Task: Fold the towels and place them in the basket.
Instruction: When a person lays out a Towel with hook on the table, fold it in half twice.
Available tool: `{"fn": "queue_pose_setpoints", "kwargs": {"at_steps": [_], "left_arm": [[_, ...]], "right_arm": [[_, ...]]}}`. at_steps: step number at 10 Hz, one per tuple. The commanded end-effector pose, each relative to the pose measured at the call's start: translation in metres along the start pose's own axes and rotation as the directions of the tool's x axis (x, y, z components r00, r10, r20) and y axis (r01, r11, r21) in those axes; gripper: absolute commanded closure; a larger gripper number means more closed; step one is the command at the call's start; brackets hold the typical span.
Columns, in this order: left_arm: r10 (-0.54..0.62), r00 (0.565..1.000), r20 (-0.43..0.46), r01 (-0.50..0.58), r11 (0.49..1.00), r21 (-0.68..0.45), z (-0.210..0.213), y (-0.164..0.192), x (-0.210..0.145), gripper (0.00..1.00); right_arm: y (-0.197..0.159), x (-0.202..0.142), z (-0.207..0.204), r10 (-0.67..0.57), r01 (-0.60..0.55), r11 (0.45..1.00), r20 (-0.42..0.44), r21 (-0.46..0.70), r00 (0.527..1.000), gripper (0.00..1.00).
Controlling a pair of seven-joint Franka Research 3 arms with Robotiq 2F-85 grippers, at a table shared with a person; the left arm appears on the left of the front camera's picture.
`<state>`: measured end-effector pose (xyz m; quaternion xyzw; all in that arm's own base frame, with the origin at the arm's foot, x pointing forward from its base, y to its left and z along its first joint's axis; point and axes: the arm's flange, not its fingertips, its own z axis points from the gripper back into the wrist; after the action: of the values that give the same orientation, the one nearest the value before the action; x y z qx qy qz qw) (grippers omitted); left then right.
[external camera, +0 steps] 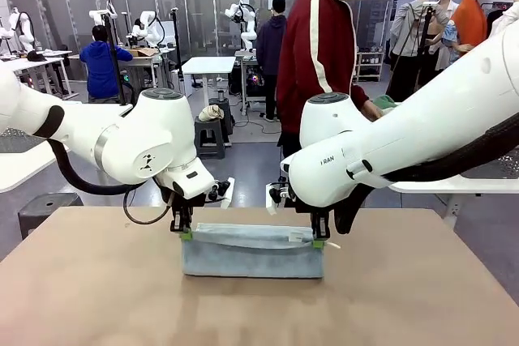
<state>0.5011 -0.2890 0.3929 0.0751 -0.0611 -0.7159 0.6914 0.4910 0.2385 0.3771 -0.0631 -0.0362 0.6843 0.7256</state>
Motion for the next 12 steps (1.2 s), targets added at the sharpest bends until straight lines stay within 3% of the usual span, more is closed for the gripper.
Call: {"fn": "queue_pose_setpoints", "kwargs": {"at_steps": [1,5,12], "left_arm": [[0.001,1.0,0.003,-0.001,1.0,0.005,0.001,-0.001,-0.001,0.97],[-0.003,1.0,0.001,0.003,1.0,0.0,0.0,-0.001,0.002,0.97],[-0.053,0.998,-0.027,0.054,0.998,0.016,-0.007,0.079,0.01,0.97]], "right_arm": [[0.0,0.001,0.001,0.003,-0.003,1.0,0.004,-0.005,1.0,0.95],[0.001,0.002,0.0,0.003,-0.003,1.0,0.0,0.0,1.0,0.95],[-0.077,0.01,0.001,0.003,-0.003,1.0,-0.013,-0.017,1.0,0.95]]}}
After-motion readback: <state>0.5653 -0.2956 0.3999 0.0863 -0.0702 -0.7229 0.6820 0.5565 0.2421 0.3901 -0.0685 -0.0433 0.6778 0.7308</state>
